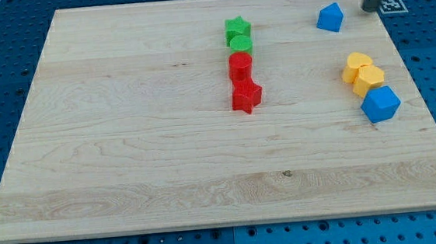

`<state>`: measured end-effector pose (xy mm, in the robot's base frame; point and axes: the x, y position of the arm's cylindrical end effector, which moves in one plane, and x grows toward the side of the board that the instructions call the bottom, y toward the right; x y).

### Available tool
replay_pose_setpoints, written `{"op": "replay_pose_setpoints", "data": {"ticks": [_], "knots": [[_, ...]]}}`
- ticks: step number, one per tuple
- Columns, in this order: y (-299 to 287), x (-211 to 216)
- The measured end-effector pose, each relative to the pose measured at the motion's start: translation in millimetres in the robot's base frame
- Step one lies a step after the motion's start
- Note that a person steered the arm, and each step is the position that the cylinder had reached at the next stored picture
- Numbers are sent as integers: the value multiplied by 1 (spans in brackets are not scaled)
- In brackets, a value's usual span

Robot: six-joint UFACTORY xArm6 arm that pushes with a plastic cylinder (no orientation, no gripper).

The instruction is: Slide the triangle above the heart

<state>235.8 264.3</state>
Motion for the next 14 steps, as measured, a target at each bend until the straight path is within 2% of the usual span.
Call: {"op": "replay_pose_setpoints", "data": {"ticks": [1, 2, 3, 4, 6, 9, 14], "knots": [[-68, -30], [-74, -12], [-74, 25], [-74, 40], [-52, 35], [-51, 58], [-13, 59]]}}
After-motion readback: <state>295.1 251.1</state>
